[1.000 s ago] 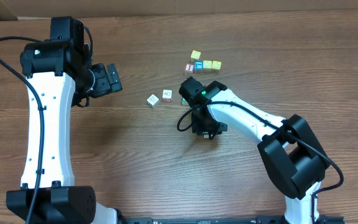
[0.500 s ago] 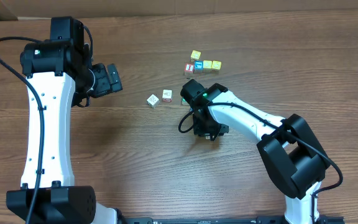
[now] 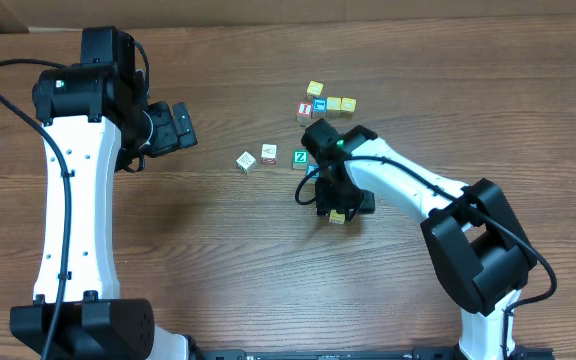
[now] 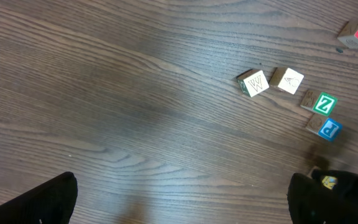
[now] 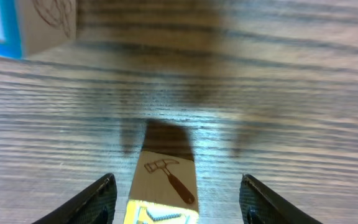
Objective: Flip 5 blocks
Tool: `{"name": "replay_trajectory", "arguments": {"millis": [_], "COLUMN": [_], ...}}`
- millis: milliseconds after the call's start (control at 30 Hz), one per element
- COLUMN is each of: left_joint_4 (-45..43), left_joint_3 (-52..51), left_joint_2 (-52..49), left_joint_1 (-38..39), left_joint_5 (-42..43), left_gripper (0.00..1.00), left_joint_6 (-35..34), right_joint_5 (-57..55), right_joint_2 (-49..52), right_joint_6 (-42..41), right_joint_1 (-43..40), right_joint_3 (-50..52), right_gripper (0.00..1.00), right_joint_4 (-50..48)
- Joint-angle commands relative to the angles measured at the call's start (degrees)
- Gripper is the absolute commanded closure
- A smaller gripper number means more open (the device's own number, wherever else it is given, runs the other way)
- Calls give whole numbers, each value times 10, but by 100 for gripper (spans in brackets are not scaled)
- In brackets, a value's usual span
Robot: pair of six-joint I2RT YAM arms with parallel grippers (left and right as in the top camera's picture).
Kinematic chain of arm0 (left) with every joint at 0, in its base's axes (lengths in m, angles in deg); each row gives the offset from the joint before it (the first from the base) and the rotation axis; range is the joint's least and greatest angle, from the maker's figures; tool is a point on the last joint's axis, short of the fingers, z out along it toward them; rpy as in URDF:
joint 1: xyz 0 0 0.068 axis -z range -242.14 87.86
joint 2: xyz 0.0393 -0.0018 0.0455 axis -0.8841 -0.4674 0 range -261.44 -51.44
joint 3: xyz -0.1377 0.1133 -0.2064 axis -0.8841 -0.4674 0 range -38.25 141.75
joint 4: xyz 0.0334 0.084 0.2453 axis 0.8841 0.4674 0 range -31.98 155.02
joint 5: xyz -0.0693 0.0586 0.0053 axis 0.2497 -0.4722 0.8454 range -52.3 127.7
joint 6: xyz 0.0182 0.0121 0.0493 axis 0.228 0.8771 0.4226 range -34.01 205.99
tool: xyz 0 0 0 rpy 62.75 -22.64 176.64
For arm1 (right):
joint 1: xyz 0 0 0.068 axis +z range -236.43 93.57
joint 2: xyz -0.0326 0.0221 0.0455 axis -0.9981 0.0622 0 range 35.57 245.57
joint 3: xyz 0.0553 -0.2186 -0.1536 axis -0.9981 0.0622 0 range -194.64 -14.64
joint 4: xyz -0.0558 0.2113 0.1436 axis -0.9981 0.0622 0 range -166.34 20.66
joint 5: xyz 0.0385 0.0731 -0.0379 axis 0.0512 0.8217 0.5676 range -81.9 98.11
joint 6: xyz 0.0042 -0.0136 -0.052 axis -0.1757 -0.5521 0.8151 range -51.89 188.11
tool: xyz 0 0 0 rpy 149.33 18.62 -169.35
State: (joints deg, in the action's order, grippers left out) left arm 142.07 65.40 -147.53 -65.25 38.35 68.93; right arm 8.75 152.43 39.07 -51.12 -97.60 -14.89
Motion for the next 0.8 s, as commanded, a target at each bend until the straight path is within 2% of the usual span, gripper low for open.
{"name": "replay_trajectory", "arguments": {"millis": [0,167,200,267,300,333,400,533,600,767], "left_joint_4": [-1,-3,-5,-5,-6,-7,-8,-9,-12,-32], "left_joint_3": [5,5,5,5,5,5,5,5,4,-2], "left_joint_2": [-2,-2,-2,-2,-2,-2,-2,-2,-3,-16], "left_joint_1": [-2,-2,-2,-2,-2,-2,-2,-2,-2,5], "left_joint_5": [5,5,5,5,5,5,5,5,9,46], "left_gripper": [0,0,5,25,39,55,73,82,95,96], "left_joint_6": [-8,-8,-8,-8,-8,-8,-8,-8,-8,-10], "right_joint_5": [22,49,65,83,94,101,104,101,73,26], "right_joint_2": [-11,-11,-11,-11,-11,-11,-9,-8,-7,-7], "right_joint_6": [41,86,96,96,96,95,84,76,53,19], "right_joint_1": [-14,-22,-22,-19,-17,-14,-5,19,33,43], "right_joint_3": [-59,-133,-151,-159,-159,-157,-152,-118,-90,-18], "right_gripper": [35,35,40,51,59,73,87,90,90,90], "right_joint_4": [14,43,47,42,37,31,25,-6,-33,-115]}}
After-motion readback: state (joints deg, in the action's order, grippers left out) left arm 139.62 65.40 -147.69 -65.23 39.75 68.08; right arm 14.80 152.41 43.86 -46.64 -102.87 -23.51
